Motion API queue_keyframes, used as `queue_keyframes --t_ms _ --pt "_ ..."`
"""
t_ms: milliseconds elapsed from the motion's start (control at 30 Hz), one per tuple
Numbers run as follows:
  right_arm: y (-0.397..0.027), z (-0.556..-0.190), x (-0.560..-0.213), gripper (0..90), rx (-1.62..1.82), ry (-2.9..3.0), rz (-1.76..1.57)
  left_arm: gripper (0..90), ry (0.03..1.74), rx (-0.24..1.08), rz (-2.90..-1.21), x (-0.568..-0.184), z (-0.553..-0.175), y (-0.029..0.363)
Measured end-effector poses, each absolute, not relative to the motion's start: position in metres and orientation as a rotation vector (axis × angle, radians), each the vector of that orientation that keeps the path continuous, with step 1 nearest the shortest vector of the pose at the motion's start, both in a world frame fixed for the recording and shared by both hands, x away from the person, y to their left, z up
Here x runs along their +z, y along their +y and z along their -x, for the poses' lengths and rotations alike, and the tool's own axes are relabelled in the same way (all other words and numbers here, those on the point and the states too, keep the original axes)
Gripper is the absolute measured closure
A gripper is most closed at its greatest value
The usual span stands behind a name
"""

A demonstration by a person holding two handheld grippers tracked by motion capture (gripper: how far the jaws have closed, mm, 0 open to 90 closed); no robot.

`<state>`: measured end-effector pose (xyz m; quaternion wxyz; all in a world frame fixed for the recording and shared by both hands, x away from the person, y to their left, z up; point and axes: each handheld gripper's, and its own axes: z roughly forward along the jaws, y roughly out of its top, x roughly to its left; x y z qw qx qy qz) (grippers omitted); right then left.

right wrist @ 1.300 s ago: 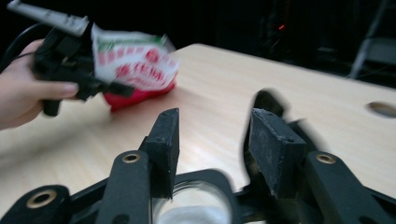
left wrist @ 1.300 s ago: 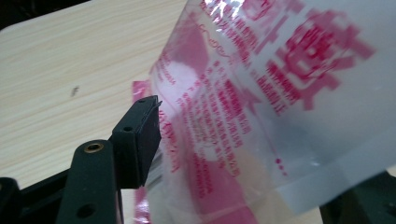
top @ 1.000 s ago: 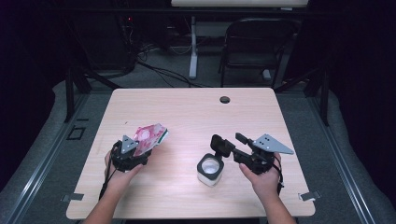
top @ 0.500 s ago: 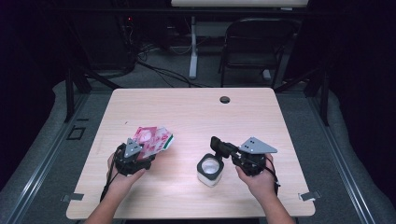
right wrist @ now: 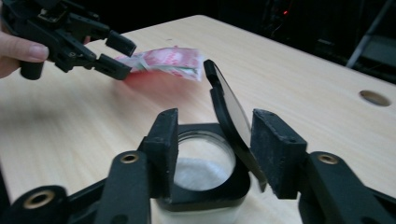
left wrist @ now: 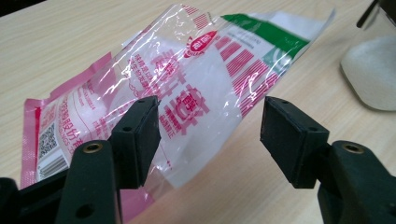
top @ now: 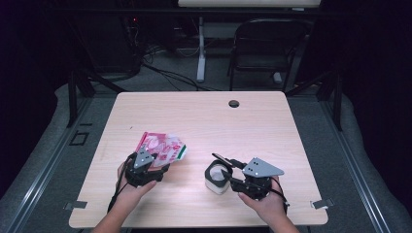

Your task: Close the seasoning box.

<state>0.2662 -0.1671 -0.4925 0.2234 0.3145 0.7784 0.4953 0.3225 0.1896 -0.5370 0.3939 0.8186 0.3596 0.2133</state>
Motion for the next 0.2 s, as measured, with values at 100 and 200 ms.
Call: queue_keyframes --t_ms 100,200 --pt "-0.167 -0.259 -0.495 43.2 1.395 2.169 -0.858 37.4 0.922 0.531 -2.077 -0.536 -0.319 0.191" --pt "-0.168 -0.250 -0.494 40.8 1.419 2.154 -0.843 36.9 0.910 0.537 -2.075 -0.534 -0.316 0.193"
